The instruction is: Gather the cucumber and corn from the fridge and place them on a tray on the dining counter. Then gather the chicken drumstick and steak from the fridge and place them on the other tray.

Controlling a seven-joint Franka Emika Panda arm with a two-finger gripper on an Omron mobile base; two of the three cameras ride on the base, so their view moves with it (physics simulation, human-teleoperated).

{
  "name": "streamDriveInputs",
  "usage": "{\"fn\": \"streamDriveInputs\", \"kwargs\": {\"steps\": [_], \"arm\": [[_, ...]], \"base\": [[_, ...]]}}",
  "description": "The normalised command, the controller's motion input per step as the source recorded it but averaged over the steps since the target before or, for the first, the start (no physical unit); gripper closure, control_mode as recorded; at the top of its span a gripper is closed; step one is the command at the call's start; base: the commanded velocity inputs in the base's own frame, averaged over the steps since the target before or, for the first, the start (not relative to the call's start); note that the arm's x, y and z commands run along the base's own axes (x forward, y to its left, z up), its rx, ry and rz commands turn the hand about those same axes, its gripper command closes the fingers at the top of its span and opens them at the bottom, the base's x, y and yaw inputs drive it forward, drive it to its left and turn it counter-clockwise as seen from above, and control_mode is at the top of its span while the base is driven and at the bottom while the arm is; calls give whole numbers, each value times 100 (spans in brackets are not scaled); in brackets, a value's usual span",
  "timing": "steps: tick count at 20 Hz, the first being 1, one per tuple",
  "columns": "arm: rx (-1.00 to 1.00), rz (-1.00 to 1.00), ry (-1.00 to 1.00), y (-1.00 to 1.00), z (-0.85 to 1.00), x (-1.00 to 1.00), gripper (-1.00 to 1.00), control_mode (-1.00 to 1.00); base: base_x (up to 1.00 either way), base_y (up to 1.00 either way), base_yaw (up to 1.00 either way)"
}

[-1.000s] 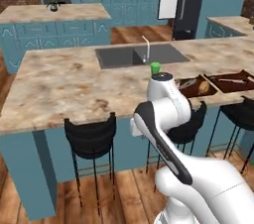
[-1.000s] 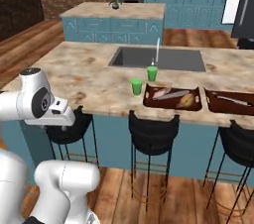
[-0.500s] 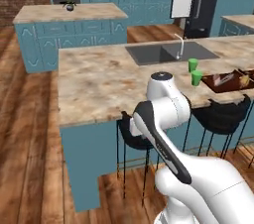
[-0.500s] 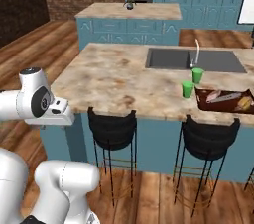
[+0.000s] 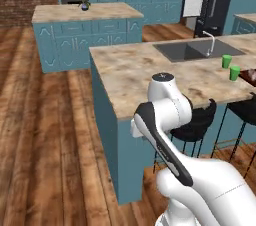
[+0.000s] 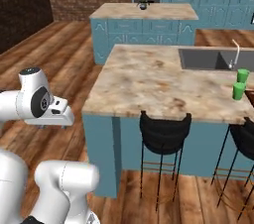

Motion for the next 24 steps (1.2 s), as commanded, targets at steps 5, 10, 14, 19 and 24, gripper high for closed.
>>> {"fn": "streamDriveInputs", "kwargs": {"steps": [5, 10, 14, 19, 24], "arm": [[0, 0, 0, 0, 0, 0, -100, 100], [0, 0, 0, 0, 0, 0, -100, 100], [0, 0, 0, 0, 0, 0, -100, 100], [0, 0, 0, 0, 0, 0, -100, 100], [0, 0, 0, 0, 0, 0, -100, 100]], "base": [[26, 100, -12], [58, 100, -18], [63, 100, -19], [90, 100, -28], [100, 100, -38]]}}
